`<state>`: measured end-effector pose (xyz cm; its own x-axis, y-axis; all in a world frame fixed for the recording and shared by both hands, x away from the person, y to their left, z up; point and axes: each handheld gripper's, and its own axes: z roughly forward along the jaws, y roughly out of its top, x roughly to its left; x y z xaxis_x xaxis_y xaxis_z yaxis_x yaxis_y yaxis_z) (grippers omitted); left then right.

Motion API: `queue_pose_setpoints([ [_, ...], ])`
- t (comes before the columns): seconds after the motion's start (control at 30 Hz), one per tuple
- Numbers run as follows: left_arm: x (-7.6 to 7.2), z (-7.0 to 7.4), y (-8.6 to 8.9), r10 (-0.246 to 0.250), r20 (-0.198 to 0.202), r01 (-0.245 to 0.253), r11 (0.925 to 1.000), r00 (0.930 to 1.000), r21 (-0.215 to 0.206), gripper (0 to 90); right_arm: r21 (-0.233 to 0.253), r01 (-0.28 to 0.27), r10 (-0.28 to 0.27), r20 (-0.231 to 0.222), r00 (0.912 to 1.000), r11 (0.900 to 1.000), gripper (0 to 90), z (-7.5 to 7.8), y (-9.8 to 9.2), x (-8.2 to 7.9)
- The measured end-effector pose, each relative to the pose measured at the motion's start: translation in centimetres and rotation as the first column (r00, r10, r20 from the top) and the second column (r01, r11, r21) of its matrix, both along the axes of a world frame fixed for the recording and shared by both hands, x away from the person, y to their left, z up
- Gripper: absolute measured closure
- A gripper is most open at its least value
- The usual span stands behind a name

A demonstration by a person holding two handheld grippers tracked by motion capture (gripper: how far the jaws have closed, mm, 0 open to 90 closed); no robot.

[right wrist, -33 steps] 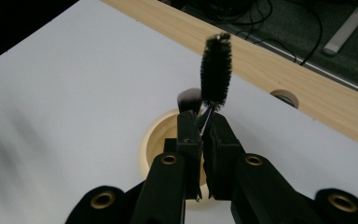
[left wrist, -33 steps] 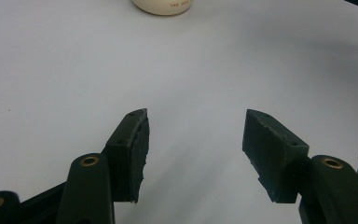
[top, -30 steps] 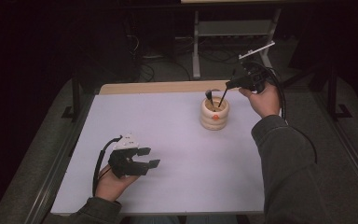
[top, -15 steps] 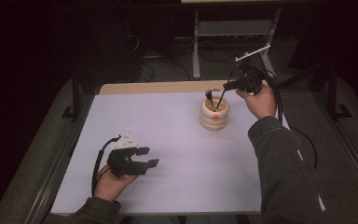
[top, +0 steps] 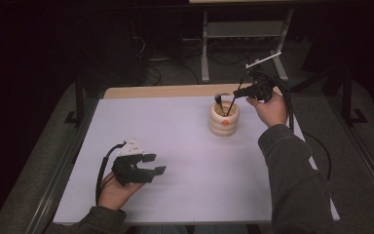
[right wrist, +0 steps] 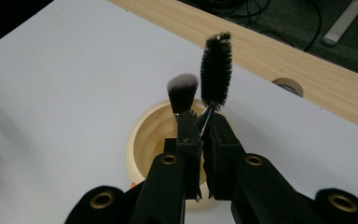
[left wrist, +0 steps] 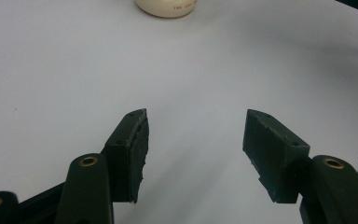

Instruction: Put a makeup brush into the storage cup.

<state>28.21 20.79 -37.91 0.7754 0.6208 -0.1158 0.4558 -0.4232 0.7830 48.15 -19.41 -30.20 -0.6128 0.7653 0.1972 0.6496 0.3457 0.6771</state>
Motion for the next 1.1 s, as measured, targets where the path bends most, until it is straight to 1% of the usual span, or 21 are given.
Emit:
queue_pose_setpoints([
  [0.23,0.0,0.0,0.0,0.003,-0.002,-0.003,1.0000,1.0000,0.002,39.9,0.011,0.012,-0.012,-0.010,0.9999,1.000,84.4,-0.6,-0.1,0.0],
  [0.33,0.0,0.0,0.0,0.003,-0.001,-0.003,1.0000,1.0000,0.003,39.7,0.006,0.008,-0.008,-0.010,0.9999,1.000,84.4,-0.9,-0.1,0.1],
  [0.4,0.0,0.0,0.0,0.004,-0.002,-0.004,1.0000,1.0000,0.002,39.7,0.014,0.011,-0.011,-0.015,0.9998,1.000,84.4,-1.1,0.0,0.1],
  [0.43,0.0,0.0,-0.1,0.009,-0.003,-0.009,0.9999,1.0000,-0.010,39.7,0.011,0.010,-0.010,-0.018,0.9998,1.000,84.3,-1.2,0.0,0.1],
  [0.5,0.0,0.0,0.0,0.001,-0.001,-0.001,1.0000,1.0000,0.005,39.7,0.008,0.008,-0.008,-0.022,0.9997,1.000,84.2,-1.4,0.2,0.2],
  [0.53,0.0,0.0,0.0,0.002,0.000,-0.002,1.0000,1.0000,0.001,39.7,-0.001,0.006,-0.006,-0.018,0.9998,1.000,84.2,-1.6,0.2,0.3],
  [0.57,0.0,0.0,0.0,0.006,-0.003,-0.006,1.0000,1.0000,-0.003,39.7,0.004,0.009,-0.009,-0.022,0.9997,1.000,84.2,-1.7,0.4,0.3],
  [0.67,0.0,0.0,0.1,0.007,-0.004,-0.007,1.0000,1.0000,-0.006,39.8,-0.005,0.004,-0.004,-0.030,0.9995,1.000,84.2,-2.0,0.6,0.5],
  [0.7,0.0,0.0,0.1,0.002,-0.002,-0.002,1.0000,1.0000,0.005,39.8,-0.011,0.010,-0.011,-0.038,0.9992,1.000,84.2,-2.0,0.7,0.5],
  [0.83,0.0,0.0,0.1,0.003,-0.003,-0.003,1.0000,1.0000,0.003,39.7,-0.016,0.014,-0.014,-0.041,0.9990,1.000,84.2,-2.3,0.8,0.6],
  [0.87,0.0,0.0,0.1,0.007,-0.004,-0.007,1.0000,1.0000,-0.005,39.7,-0.019,0.012,-0.013,-0.043,0.9990,1.000,84.1,-2.3,0.9,0.7],
  [0.97,0.0,0.0,0.1,0.008,-0.002,-0.008,0.9999,1.0000,-0.007,39.7,-0.026,0.011,-0.012,-0.055,0.9984,1.000,84.1,-2.7,1.1,0.9],
  [1.1,0.0,-0.1,0.1,0.004,-0.003,-0.004,1.0000,1.0000,0.000,39.8,-0.043,0.001,-0.004,-0.060,0.9982,0.999,83.9,-3.3,1.4,1.1],
])
